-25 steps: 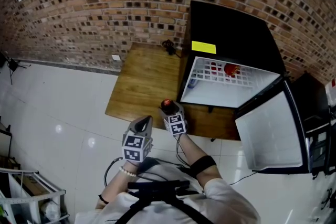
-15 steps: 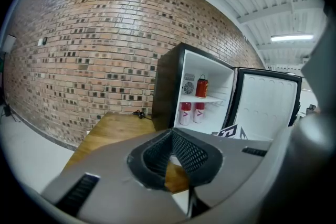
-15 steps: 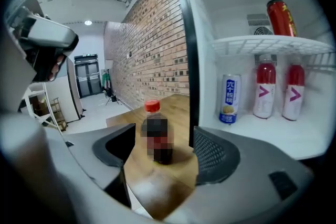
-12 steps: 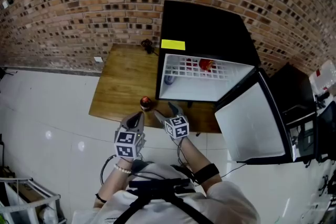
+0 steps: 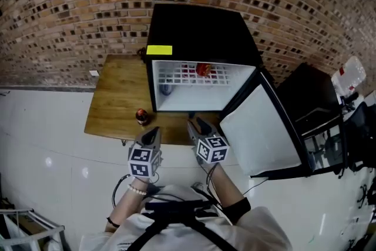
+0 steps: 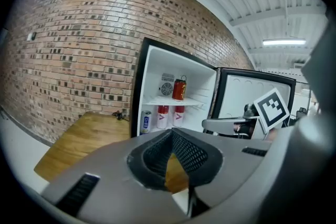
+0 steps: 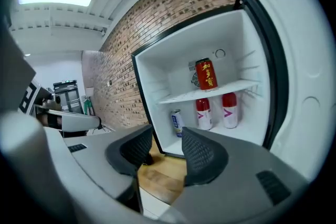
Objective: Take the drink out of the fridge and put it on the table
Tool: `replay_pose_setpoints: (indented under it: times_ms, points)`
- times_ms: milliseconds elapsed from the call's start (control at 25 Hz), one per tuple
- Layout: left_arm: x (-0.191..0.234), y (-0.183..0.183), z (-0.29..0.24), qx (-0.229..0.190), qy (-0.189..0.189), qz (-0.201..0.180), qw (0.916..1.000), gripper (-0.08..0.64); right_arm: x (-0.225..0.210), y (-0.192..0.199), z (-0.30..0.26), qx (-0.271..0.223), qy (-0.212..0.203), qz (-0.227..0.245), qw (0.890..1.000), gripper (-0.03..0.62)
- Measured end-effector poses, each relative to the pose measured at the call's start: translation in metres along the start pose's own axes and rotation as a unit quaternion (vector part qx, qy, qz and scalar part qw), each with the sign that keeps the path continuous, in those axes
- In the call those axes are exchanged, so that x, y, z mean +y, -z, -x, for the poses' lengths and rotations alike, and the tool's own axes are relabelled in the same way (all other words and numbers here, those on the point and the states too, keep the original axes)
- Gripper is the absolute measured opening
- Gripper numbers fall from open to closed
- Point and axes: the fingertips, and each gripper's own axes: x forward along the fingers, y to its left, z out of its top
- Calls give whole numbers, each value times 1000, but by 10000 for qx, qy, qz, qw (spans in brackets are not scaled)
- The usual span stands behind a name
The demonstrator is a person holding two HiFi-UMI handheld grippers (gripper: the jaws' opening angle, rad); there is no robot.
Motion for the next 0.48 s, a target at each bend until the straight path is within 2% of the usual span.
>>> replay_pose_setpoints:
  times_ms: [120, 240, 320, 480]
  points:
    - [-19, 0, -6, 10, 104, -14, 9999, 0, -16, -5, 26, 119, 212, -48, 9997, 119]
    - [-33, 2, -10, 0, 171, -42, 9998, 0, -25, -8, 50, 113, 412, 94, 9990, 29]
    - [-39, 3, -13, -23, 201, -53, 9998, 0, -28, -11, 64, 73, 542, 183, 9983, 5]
    - [-47, 0, -11, -38, 239, -51, 9997, 0, -26, -16, 84, -32, 675, 203, 9975, 4]
